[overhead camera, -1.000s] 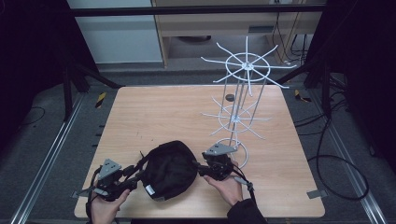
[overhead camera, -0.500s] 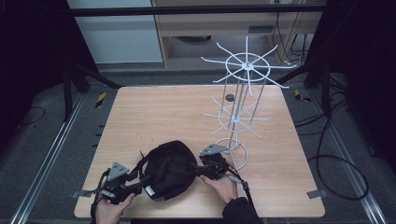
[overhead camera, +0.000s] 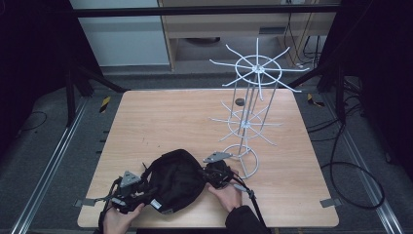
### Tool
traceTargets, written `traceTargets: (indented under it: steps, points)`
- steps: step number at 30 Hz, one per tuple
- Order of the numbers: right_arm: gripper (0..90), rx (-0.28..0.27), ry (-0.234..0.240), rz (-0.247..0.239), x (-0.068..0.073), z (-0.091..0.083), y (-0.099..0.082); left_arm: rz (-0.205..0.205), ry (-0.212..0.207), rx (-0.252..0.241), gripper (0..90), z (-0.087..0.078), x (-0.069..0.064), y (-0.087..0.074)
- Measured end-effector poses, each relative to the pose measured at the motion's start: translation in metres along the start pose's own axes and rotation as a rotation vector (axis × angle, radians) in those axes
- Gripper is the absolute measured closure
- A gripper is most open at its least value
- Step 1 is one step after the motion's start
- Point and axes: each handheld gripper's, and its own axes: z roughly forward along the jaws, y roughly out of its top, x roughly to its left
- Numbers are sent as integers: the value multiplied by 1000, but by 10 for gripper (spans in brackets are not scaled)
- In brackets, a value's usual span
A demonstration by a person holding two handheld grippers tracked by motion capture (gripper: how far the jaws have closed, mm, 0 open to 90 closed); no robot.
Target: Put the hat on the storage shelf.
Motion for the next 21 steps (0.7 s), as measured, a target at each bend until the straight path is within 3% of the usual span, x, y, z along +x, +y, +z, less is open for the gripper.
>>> traceTargets:
  steps: [6, 10, 12, 16, 21]
  points:
    - [838, -68, -14, 4, 4, -6, 3, 1, 16, 13, 701, 1, 2, 0]
    - [840, -151, -18, -5, 8, -15, 8, -10, 18, 3, 778, 3, 3, 1]
    - [840, -157, -20, -3, 9, -16, 9, -18, 17, -8, 784, 2, 5, 3]
    - [841, -233, -19, -33, 11, -24, 13, -27, 34, -27, 801, 5, 8, 7]
    - [840, -287, -20, -68, 12, -30, 18, -14, 60, -53, 808, 16, 9, 18]
